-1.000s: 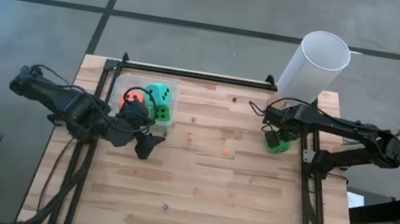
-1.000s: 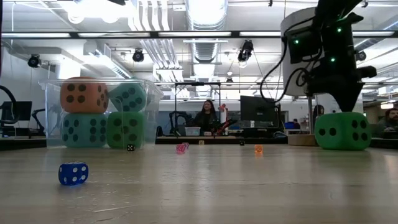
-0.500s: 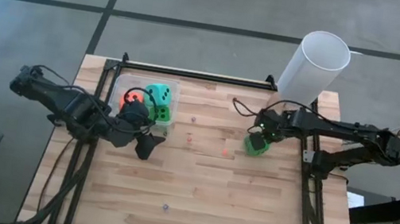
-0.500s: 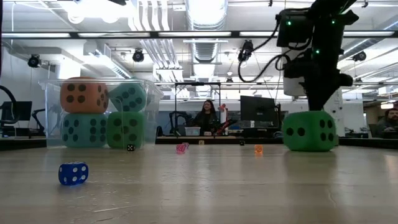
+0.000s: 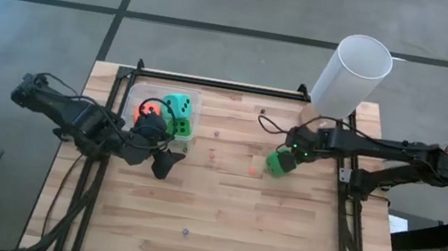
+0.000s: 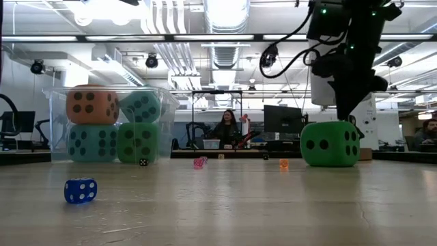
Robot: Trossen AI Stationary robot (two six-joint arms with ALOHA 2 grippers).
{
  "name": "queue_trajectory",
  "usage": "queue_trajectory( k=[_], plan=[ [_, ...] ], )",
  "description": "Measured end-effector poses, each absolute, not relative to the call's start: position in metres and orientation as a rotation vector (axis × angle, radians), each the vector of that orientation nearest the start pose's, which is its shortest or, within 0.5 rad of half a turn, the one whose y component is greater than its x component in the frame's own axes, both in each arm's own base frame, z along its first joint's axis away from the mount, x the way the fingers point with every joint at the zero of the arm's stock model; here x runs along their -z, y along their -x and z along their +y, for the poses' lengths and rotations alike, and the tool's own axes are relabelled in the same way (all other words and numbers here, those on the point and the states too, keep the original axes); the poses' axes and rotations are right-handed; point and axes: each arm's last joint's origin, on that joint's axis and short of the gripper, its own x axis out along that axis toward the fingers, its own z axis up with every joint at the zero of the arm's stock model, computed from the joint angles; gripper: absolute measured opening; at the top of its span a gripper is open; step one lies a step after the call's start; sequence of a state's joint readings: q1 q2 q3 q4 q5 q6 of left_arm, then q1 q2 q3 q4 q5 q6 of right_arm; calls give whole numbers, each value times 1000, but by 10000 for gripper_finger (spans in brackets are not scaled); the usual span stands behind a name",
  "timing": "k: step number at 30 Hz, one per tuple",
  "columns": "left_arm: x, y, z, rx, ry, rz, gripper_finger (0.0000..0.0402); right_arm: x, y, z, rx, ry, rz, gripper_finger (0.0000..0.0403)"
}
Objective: Pick & Place Dice
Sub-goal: Put the green large dice into the transparent bin
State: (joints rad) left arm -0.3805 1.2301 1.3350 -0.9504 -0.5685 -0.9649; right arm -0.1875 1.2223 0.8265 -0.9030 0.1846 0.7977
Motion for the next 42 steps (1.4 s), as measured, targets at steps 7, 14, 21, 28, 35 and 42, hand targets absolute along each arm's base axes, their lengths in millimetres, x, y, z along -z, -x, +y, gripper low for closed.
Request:
queue_trajectory(
  k=[7,14,21,28,35,42],
  plan=[
    [-369,-220,-71,-509,530,588,361,-222,-190,-43,906,-674,1101,8],
    [-369,-220,-71,-509,530,589,360,-204,-201,-45,921,-670,1121,8],
    [-369,-220,-71,-506,519,591,352,-190,-221,-45,851,-722,1115,8],
    [-369,-220,-71,-501,506,595,354,-186,-255,-35,710,-737,1020,8],
    [-369,-220,-71,-501,505,594,357,-181,-297,-16,614,-676,1042,8],
    [-369,-220,-71,-498,498,596,351,-177,-350,1,480,-616,1084,8]
  ],
)
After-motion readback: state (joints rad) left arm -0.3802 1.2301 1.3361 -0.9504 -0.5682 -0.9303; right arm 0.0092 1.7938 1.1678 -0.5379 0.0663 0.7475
